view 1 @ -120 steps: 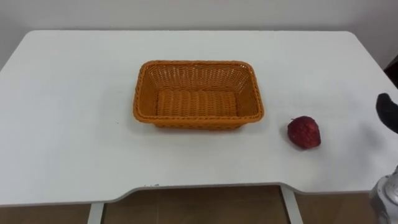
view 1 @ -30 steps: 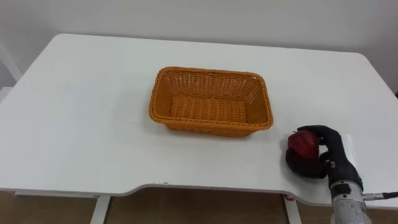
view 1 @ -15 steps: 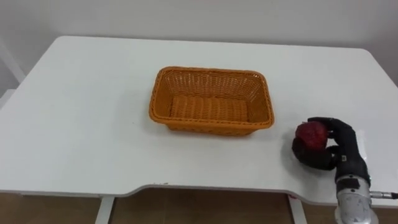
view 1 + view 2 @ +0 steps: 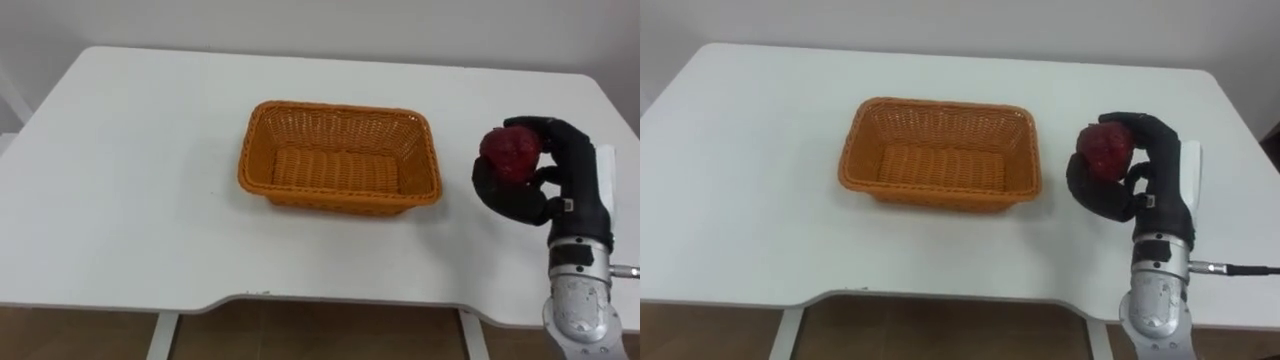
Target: Pick and place apple
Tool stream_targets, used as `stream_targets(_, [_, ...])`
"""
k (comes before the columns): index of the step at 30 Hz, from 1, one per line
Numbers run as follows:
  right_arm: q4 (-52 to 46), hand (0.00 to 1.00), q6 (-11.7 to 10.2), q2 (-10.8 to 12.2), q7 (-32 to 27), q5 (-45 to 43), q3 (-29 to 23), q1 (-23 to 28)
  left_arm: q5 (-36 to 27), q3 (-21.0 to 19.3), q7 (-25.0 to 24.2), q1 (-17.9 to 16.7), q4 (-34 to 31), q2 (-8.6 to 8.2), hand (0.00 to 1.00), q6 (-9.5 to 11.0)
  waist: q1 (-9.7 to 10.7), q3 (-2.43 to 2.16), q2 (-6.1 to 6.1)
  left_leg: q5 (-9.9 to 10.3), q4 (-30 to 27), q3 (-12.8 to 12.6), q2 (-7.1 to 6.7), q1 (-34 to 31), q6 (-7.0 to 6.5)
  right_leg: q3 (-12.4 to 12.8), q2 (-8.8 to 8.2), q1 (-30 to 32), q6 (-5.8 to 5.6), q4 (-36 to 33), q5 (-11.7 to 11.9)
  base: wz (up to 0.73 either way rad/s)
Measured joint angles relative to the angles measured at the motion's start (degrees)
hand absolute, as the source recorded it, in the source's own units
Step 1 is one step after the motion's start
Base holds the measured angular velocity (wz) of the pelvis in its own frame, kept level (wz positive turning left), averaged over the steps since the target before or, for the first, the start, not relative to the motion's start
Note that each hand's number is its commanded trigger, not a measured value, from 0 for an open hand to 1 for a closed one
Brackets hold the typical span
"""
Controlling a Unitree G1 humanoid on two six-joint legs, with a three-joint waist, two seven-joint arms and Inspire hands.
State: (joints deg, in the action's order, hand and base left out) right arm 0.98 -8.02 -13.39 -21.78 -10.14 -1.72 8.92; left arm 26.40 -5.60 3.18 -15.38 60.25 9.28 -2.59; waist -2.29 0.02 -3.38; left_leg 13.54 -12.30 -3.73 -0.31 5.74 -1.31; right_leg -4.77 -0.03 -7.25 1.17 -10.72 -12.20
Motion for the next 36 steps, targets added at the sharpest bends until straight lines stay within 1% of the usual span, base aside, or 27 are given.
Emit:
stream_targets(3, [-1.26, 1.00, 0.00, 0.00, 0.00, -0.01, 0.18, -0.04, -0.04, 0.23, -0.72, 0.34, 0.00, -0.01, 0.00, 0.04, -0.04, 0.11, 0.19, 0.00, -0.11, 0.00, 0.01, -0.10, 0.00, 0.00, 0.00, -0.07, 0.00, -0.13, 0.00, 0.00])
stream_targets(5, [-1.88, 1.00, 0.00, -0.01, 0.00, -0.86, 0.63, -0.40, -0.01, 0.32, -1.23, 0.41, 0.00, -0.01, 0.00, 0.04, -0.01, 0.11, 0.22, 0.01, 0.05, -0.02, 0.04, -0.10, 0.01, 0.01, 0.03, -0.08, 0.00, -0.20, 0.00, 0.00])
stream_targets(10, [-1.93, 1.00, 0.09, -0.37, 0.41, -1.92, 3.23, -2.90, 0.05, 2.42, -1.11, 0.83, -0.21, -0.06, 0.00, 0.03, -0.39, 0.11, 0.15, 0.00, 0.46, -0.03, 0.02, -0.22, 0.01, 0.09, 0.07, 0.13, 0.02, -0.09, 0.01, 0.00])
stream_targets(16, [-1.95, 1.00, 0.61, -0.42, 2.28, -1.96, 5.44, -4.09, 0.01, 2.57, -0.79, 1.38, -0.47, 0.07, 0.00, 0.08, -1.54, 0.11, 0.04, -0.01, 0.57, 0.83, -0.09, -0.22, 0.00, -0.48, 0.01, -0.13, 0.02, 0.03, 0.01, 0.07])
stream_targets(19, [-1.95, 1.00, 0.69, -0.43, 3.29, -1.98, 5.63, -5.84, 0.06, 2.57, -0.89, 1.84, -0.48, 0.08, 0.00, 0.08, -2.08, 0.28, -0.23, -0.01, 0.61, 1.10, -0.10, -0.32, 0.00, -1.14, -0.04, -0.19, 0.02, 0.09, 0.01, 0.06])
stream_targets(21, [-1.91, 1.00, 0.69, -0.48, 3.29, -2.59, 5.58, -7.83, 0.05, 2.56, -1.29, 1.98, -0.49, 0.09, 0.00, 0.08, -2.48, 0.49, -0.60, -0.02, 0.60, 1.38, -0.11, -0.31, 0.01, -1.69, -0.07, -0.24, 0.02, 0.11, 0.01, 0.06])
stream_targets(22, [-1.91, 0.91, 0.69, -0.48, 3.29, -2.74, 5.58, -8.45, 0.05, 2.56, -1.47, 1.99, -0.50, 0.10, 0.00, 0.08, -2.51, 0.54, -0.67, -0.02, 0.59, 1.42, -0.11, -0.30, 0.01, -1.74, -0.07, -0.24, 0.02, 0.13, 0.01, 0.04])
stream_targets(23, [-1.79, 0.55, 0.66, -0.48, 3.29, -2.64, 5.56, -9.60, 0.09, 2.56, -1.69, 2.00, -0.58, 0.10, 0.00, 0.08, -2.55, 0.59, -0.79, -0.02, 0.52, 1.52, -0.12, -0.25, 0.01, -1.79, -0.08, -0.22, 0.02, 0.17, 0.01, 0.03])
stream_targets(24, [-1.38, 0.00, 0.66, -0.51, 3.29, -2.29, 5.54, -10.83, 0.10, 2.56, -1.83, 2.03, -0.63, 0.13, 0.00, 0.08, -2.66, 0.68, -0.90, -0.02, 0.47, 1.59, -0.12, -0.27, 0.01, -1.88, -0.09, -0.23, 0.02, 0.18, 0.02, 0.03])
stream_targets(27, [1.43, 0.00, 0.63, -0.70, 4.07, -1.37, 5.90, -13.59, 0.09, 2.53, -2.57, 1.92, -0.67, 0.51, 0.00, 0.08, -3.12, 0.70, -0.97, -0.02, 0.42, 1.99, -0.12, -0.09, 0.01, -1.88, -0.10, -0.42, 0.02, 0.19, 0.02, 0.00])
stream_targets(29, [3.06, 0.00, 0.93, -1.11, 4.81, -1.48, 6.35, -14.36, 0.15, 2.49, -2.66, 1.85, -0.91, 0.60, 0.00, 0.06, -3.48, 0.71, -0.97, -0.02, 0.42, 2.10, -0.15, -0.13, 0.01, -1.97, -0.13, -0.41, 0.02, 0.19, 0.02, 0.00])
stream_targets(30, [3.23, 0.00, 1.80, -1.56, 5.36, -1.50, 6.77, -14.53, 0.34, 2.41, -2.73, 1.92, -1.14, 0.60, 0.00, -0.02, -3.99, 0.72, -0.88, -0.02, 0.35, 2.14, -0.18, -0.17, 0.01, -2.12, -0.17, -0.42, 0.02, 0.19, 0.02, 0.00])
stream_targets(32, [4.66, 0.00, 1.98, -1.96, 6.36, -1.75, 6.95, -14.83, 0.75, 2.29, -2.72, 2.03, -1.42, 0.61, 0.00, -0.29, -4.45, 0.73, -0.81, -0.02, -0.04, 2.28, -0.23, -0.39, 0.00, -2.50, -0.25, -0.43, 0.02, 0.18, 0.02, 0.05])
stream_targets(34, [5.42, 0.00, 3.17, -2.41, 7.19, -1.78, 7.07, -15.13, 0.77, 2.29, -2.75, 2.04, -2.04, 0.60, 0.00, -1.04, -4.61, 0.72, -0.81, -0.02, -0.44, 2.43, -0.31, -0.87, 0.00, -2.85, -0.35, -0.32, 0.02, 0.18, 0.02, 0.09])
stream_targets(36, [5.42, 0.00, 4.37, -2.79, 8.41, -1.83, 7.09, -15.82, 0.77, 2.25, -2.86, 1.89, -2.75, 0.61, 0.00, -1.53, -5.03, 0.60, -0.61, -0.03, -0.75, 2.50, -0.35, -1.45, -0.01, -3.19, -0.44, 0.05, 0.01, 0.17, 0.02, 0.02])
